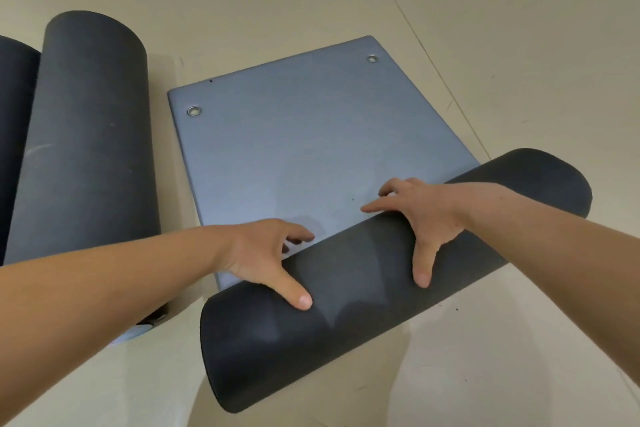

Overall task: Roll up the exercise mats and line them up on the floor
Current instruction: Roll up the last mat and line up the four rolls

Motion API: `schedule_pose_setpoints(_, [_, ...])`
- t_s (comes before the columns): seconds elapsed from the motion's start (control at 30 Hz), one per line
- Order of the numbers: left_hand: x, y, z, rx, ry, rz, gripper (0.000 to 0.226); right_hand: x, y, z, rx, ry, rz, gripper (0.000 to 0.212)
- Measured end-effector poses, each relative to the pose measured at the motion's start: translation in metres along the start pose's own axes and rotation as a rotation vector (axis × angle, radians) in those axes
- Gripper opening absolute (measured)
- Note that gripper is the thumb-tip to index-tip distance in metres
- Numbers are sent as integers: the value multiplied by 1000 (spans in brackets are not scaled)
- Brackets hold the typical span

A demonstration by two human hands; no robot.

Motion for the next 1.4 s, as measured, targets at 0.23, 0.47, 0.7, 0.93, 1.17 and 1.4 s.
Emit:
schedule_pose_setpoints(0.23, [-61, -24, 25, 479, -524, -46, 49, 10, -3, 55, 146, -201, -118, 111])
schedule_pose_setpoints(0.47, [-59, -28, -39, 806, -349, 160, 114, 19, 22, 88, -61, -512, -341, 70])
schedule_pose_setpoints(0.7, [-42, 14, 30, 515, -451, 38, 109, 1, 84, 59, -221, -530, -126, 79])
schedule_pose_setpoints(0.93, [-47, 27, 64, 497, -546, 137, 109, 40, 91, 39, -603, -473, -250, 155])
schedule_pose_setpoints(1.17, [-44, 25, 25, 603, -615, 171, 125, 61, 77, 87, -508, -418, -119, 155])
schedule_pose_setpoints(1.4, [-17, 38, 22, 661, -644, 204, 129, 52, 71, 70, -371, -569, -112, 143])
Point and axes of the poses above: each hand's wrist, its own x-axis towards the middle knuckle, its own z-axis out of the back of the hand, y = z × x, the point moved 4 cm from there along x, towards the middle knuckle, and after that the axes turned 7 degrees about -x, right-handed, at the moved point
